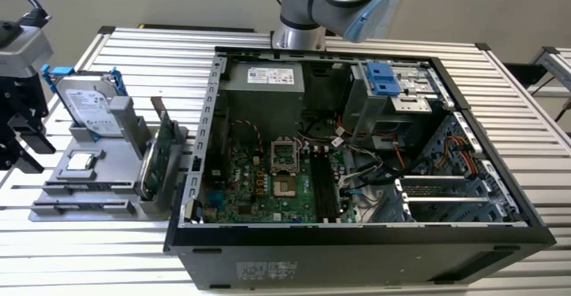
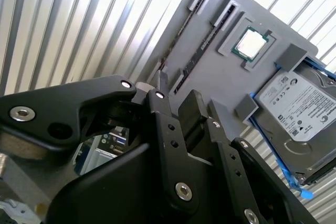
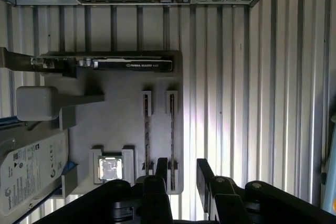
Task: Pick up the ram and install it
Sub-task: 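Pick up the ram and move it above insertion slot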
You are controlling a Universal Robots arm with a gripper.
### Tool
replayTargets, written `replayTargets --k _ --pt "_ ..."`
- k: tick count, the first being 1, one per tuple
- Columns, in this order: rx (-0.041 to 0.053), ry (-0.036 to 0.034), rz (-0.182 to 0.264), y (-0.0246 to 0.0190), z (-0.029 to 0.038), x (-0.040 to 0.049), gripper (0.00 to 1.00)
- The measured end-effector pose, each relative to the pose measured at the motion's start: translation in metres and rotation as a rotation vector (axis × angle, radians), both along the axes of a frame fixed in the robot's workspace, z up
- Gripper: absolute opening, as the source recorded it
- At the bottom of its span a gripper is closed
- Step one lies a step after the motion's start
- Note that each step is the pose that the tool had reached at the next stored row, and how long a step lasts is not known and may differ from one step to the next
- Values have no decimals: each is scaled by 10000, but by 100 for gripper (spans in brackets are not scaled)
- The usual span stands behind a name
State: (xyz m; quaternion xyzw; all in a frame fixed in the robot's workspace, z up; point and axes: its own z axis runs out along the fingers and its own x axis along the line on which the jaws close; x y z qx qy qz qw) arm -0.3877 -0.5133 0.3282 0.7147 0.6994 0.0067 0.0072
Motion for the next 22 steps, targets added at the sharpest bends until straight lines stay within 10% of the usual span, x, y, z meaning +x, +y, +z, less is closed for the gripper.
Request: replayTargets --k 22 --pt "0 -1 0 0 -99 -3 100"
